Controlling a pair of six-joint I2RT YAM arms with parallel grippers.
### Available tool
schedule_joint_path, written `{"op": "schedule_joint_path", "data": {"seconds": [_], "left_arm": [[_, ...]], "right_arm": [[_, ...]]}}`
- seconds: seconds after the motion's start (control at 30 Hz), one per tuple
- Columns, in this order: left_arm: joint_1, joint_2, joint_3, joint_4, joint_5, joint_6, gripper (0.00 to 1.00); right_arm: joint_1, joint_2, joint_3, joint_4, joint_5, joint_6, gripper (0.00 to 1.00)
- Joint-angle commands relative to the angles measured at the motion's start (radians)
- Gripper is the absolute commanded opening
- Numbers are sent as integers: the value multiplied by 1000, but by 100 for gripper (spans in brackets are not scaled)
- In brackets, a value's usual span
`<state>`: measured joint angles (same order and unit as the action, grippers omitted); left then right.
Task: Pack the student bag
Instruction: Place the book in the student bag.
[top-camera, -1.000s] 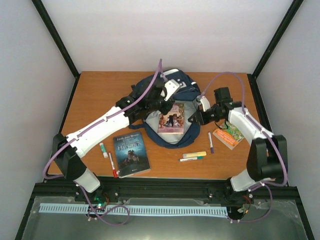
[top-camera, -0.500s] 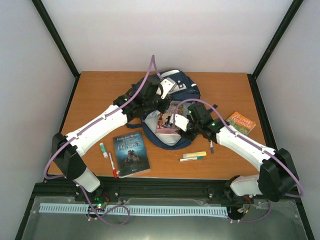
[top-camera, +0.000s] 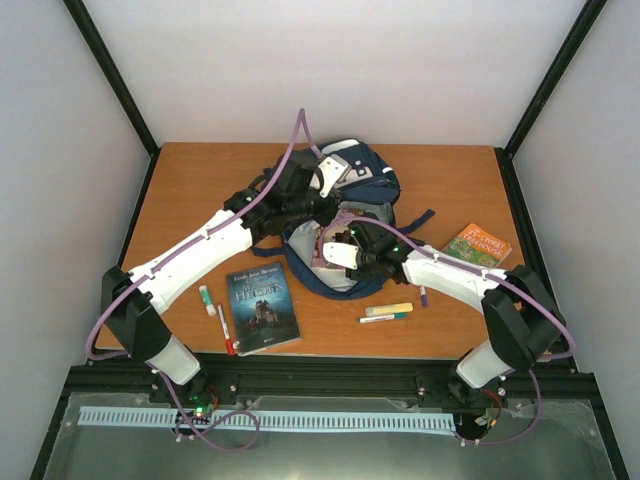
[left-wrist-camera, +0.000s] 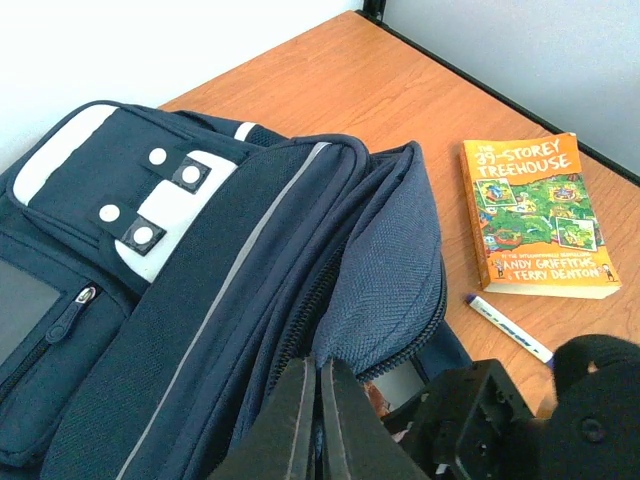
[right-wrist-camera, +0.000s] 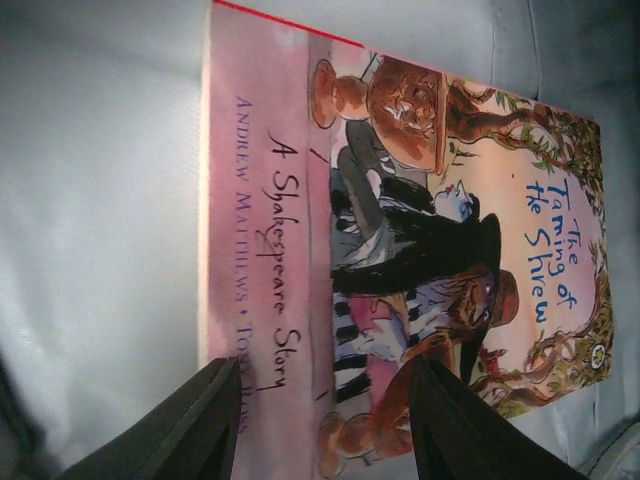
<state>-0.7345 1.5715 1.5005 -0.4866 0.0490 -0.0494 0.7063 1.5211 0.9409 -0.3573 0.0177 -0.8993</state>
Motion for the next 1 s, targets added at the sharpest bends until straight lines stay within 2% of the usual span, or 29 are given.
{"op": "schedule_joint_path", "data": {"seconds": [0.0,0.2,0.3,0.33,0.4,0.5,0.67,0.97], "left_arm": [[12,-62,27,112,6,-18,1],[14,-69,27,112,15,-18,1],[15,-71,25,112,14,-17,1],[15,-69,25,111,16,-17,1],[15,-68,26,112,24,-18,1],[15,-68,27,111,31,-19,1],[15,-71,27,110,36,-17,1],[15,-63,28,108,64,-17,1]], "right_arm": [[12,54,35,52,67,-51,48],[12,97,70,80,118,-65,48],[13,74,114,-31,20,-61,50],[13,59,121,-79,-23,-79,52],[21,38,112,-124,-61,-100,66],[28,42,107,-159,-46,-104,72],[33,81,89,-147,13,-112,70],[33,157,120,41,206,-101,58]]}}
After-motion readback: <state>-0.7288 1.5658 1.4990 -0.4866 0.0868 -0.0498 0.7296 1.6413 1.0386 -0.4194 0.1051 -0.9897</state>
